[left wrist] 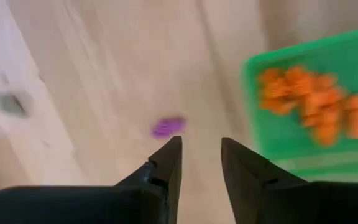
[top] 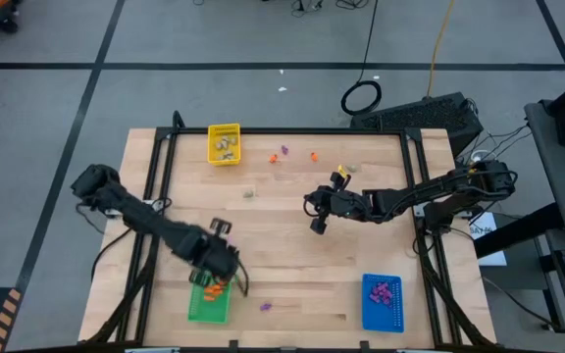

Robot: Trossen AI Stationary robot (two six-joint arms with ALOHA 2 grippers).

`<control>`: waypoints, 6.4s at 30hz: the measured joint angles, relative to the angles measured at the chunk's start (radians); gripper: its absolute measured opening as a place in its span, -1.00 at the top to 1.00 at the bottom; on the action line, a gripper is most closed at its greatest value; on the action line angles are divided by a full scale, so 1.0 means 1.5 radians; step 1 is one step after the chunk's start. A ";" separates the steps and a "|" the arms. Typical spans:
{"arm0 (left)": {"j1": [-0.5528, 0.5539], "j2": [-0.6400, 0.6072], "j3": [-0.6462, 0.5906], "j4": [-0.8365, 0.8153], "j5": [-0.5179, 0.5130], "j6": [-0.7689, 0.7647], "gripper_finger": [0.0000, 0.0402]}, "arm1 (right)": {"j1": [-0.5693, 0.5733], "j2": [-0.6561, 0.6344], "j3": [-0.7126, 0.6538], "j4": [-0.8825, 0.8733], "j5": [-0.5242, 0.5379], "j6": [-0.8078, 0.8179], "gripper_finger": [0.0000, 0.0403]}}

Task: Sort Halloween decoration
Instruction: Put the purple skeleton toy into the blue bin, then put the orange skeleton toy into the green bin

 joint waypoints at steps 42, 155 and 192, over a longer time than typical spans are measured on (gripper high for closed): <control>0.173 -0.038 -0.288 0.494 0.173 0.105 0.98 | 0.113 0.005 0.000 -0.002 -0.033 -0.079 1.00; 0.322 -0.262 -0.644 1.109 0.068 0.016 1.00 | 0.218 0.071 0.341 -0.684 -0.128 0.145 0.99; 0.471 -0.261 -0.665 1.152 0.164 0.089 1.00 | -0.424 0.362 0.403 -0.426 -0.227 0.089 0.39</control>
